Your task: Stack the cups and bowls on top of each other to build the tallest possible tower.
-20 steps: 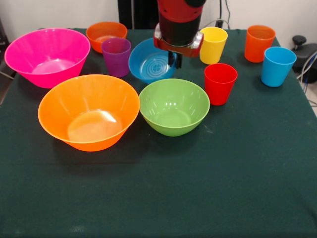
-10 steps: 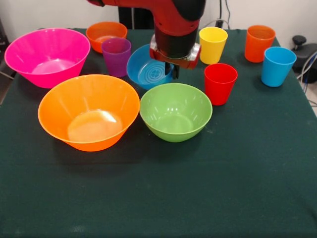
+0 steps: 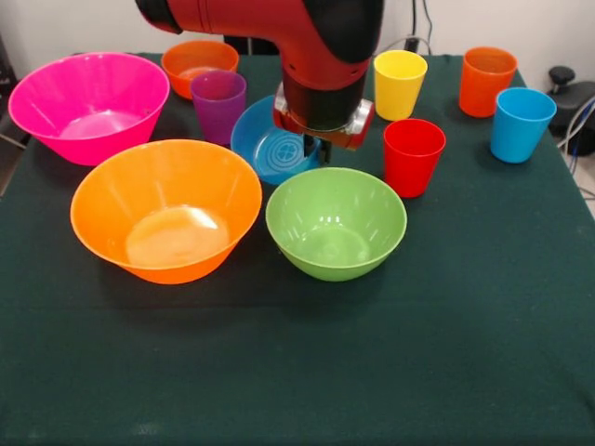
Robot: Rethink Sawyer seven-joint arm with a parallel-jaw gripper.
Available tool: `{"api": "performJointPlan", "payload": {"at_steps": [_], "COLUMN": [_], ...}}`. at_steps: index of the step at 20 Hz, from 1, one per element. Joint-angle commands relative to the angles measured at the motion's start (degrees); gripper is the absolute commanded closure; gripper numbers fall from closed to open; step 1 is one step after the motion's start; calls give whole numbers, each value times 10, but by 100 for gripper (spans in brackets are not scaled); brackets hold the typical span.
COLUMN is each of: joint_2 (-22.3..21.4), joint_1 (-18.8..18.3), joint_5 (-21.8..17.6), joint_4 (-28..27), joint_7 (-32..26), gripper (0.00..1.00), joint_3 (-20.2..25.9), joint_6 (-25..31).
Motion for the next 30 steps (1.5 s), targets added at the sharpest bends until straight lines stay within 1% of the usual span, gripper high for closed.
{"api": "performJointPlan", "payload": {"at_steps": [1,5,12,18,30], "joint_2": [13,10,15,21,31], "joint_1": [11,9,12,19,21], "joint_5": [-9,-4,-6,-5,-12], "joint_4": [-81,-83,-75,-84,-89], "joint_7": [-63,-62,-42,-29,-30], "gripper": [100,100,100,100,100], "joint_3": [60,65,67,67,62], "joint_6": [88,101,73,71,56]}}
